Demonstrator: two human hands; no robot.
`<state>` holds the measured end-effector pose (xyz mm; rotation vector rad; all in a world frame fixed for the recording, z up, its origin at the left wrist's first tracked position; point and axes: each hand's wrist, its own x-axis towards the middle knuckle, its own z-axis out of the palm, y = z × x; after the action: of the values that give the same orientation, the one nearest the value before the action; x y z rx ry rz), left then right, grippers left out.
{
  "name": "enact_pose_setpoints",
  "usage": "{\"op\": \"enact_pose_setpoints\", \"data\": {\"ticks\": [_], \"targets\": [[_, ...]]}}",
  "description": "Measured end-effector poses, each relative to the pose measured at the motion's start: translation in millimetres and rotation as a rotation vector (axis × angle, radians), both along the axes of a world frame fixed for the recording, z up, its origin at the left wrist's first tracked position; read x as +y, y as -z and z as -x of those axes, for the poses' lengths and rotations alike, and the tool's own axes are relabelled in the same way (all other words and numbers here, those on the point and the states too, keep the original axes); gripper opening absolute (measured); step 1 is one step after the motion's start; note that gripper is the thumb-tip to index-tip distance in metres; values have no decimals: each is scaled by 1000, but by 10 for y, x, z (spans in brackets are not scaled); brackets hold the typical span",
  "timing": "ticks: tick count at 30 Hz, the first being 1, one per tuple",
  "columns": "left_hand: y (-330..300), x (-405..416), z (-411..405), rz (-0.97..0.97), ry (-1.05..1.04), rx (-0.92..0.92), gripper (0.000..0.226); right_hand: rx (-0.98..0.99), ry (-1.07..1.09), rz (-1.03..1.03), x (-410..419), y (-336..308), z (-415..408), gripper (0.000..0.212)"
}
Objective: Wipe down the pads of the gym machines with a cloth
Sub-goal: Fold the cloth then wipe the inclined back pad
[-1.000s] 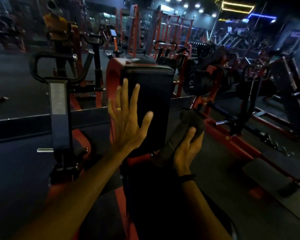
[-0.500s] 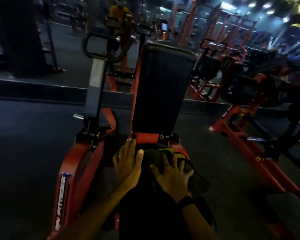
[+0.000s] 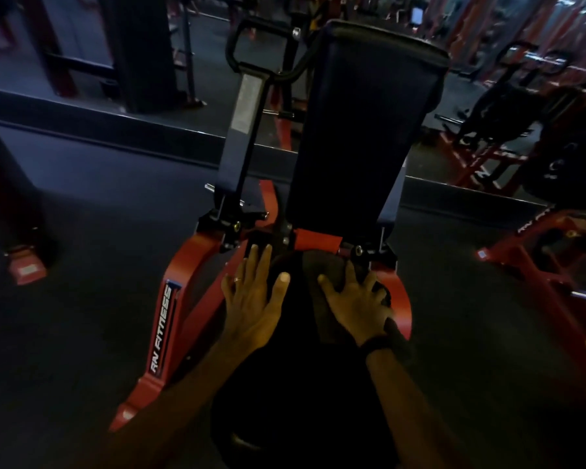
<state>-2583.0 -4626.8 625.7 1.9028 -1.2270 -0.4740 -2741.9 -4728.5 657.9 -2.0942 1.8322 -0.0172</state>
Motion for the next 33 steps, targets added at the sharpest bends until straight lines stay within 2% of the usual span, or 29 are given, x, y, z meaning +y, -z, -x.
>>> {"op": "enact_pose_setpoints", "data": {"ticks": [7,10,14,17,22,25,28,33], "targets": [[-19,-41,-19,-31,-2,74,74,-111,-36,-22,-874,138,-405,77],[-19,7,-26,-26,-10,76,71,-39,-96,48,-640,142,-326,72],[-2,-16,-21,7,-22,88,70,167,-200,132,117,127,-254,69],[-1,-20,-13,23,-40,113,72,252,-205,140,29,146,-460,72],[-31,1,-34,50,-63,188,69,222,-171,82,-580,205,-1139,63],[-23,61,-35,97,-121,216,68,197,-206,114,-263,171,-1044,64],[-61,58,-38,169,-147,221,78,215,-290,130,286,129,-818,68],[-45,88,-43,222,-218,281,76,276,-309,119,-91,133,-1228,69]]}}
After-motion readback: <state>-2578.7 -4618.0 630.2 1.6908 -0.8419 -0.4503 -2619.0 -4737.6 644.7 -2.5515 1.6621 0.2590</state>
